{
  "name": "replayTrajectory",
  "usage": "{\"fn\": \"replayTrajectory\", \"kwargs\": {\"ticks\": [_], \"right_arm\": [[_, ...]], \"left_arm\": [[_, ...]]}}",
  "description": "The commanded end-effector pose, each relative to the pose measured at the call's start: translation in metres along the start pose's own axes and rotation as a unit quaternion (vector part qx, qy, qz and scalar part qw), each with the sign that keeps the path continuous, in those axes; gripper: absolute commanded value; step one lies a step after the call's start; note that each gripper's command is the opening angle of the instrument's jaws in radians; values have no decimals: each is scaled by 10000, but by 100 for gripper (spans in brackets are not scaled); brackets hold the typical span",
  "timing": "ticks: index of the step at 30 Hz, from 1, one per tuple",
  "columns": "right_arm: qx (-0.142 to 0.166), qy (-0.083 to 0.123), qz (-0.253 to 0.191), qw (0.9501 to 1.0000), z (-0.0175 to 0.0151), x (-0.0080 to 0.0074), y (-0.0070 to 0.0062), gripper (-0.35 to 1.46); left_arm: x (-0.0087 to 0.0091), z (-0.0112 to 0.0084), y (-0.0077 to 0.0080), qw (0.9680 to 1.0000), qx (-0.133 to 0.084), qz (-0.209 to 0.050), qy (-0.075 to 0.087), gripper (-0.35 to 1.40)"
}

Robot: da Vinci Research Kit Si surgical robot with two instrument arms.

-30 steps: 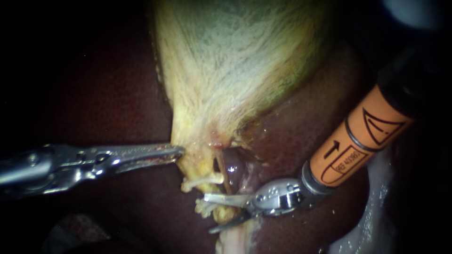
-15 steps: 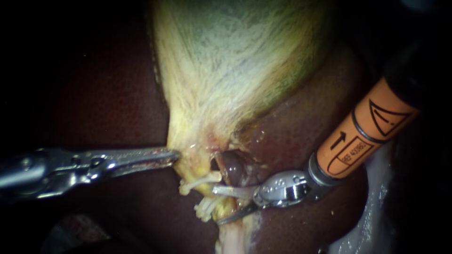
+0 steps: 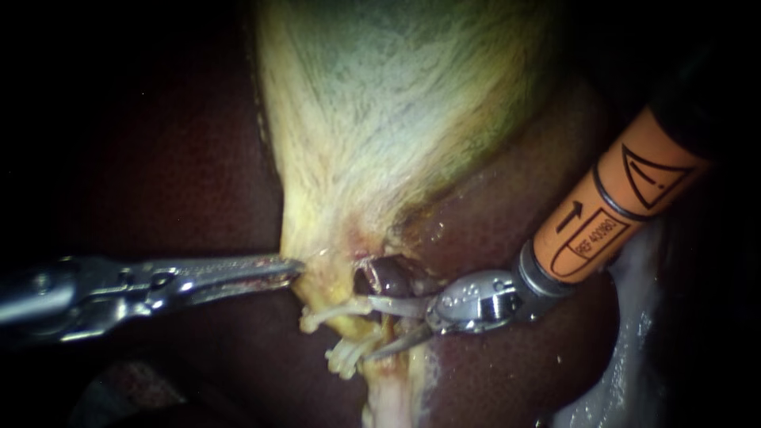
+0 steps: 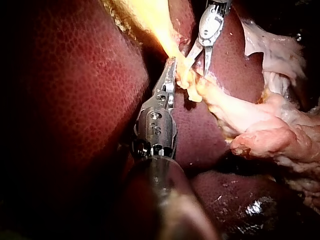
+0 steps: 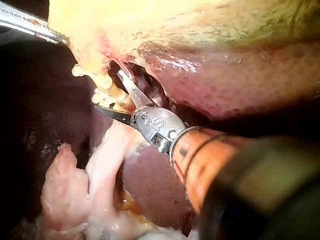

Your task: Go to the cutting position left tube

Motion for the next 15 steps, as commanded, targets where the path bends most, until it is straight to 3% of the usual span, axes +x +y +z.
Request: {"fn": "replayTrajectory", "kwargs": {"ticks": [1, 8, 15], "right_arm": [[58, -5, 4, 10000, 4, 1, -1, 130], [587, 2, 78, 9982, 25, 11, -3, 126], [913, 189, 375, 9949, 34, 17, 1, 123]], "left_arm": [[0, 1, 0, 10000, 11, 0, 4, -33], [0, 3, 1, 10000, 13, -1, 5, -33], [0, 5, 4, 10000, 17, -4, -10, -33]]}}
